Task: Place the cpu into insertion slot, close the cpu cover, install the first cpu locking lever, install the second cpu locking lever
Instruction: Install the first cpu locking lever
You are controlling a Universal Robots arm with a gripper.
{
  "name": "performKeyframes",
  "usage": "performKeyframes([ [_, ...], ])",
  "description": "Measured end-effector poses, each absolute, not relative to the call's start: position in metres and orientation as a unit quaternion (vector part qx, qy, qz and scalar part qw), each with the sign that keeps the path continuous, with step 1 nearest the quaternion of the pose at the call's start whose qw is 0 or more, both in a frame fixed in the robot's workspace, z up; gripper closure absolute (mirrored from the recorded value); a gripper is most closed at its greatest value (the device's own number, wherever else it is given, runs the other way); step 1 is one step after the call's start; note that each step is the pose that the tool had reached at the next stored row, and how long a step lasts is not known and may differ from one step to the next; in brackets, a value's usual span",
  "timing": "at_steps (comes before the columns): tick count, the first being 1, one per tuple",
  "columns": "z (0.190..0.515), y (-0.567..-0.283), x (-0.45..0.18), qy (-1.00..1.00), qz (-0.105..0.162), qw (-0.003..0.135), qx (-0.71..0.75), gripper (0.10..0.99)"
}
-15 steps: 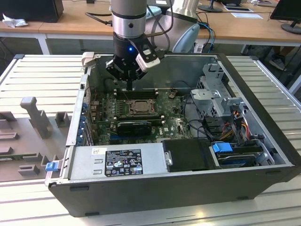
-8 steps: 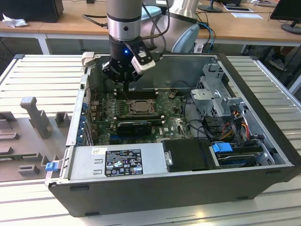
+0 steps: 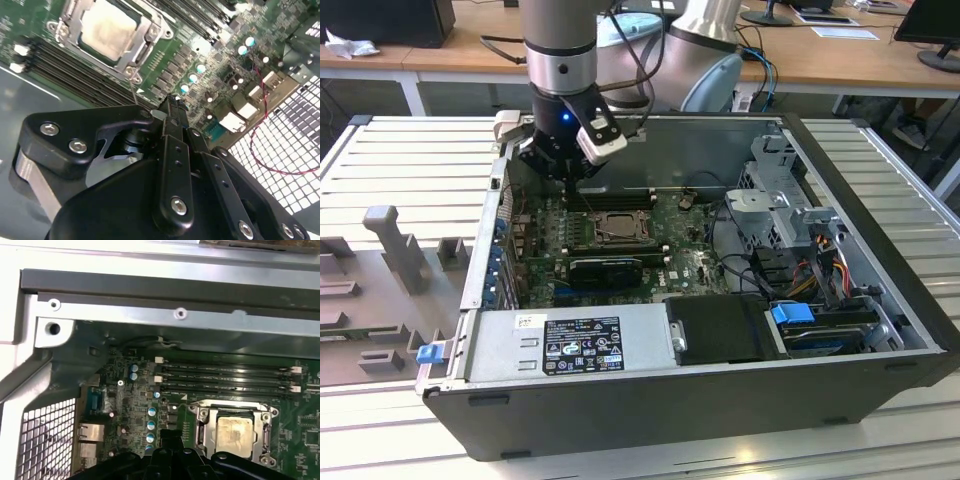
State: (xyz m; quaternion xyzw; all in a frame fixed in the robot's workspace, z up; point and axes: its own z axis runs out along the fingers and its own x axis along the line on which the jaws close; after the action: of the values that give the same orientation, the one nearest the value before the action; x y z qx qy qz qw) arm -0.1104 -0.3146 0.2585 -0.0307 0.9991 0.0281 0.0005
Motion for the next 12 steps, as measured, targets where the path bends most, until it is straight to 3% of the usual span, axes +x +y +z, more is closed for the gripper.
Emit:
performKeyframes([
  [12,0.252,-0.294,-0.116,0.999,0.029,0.001,-0.031,0.98],
])
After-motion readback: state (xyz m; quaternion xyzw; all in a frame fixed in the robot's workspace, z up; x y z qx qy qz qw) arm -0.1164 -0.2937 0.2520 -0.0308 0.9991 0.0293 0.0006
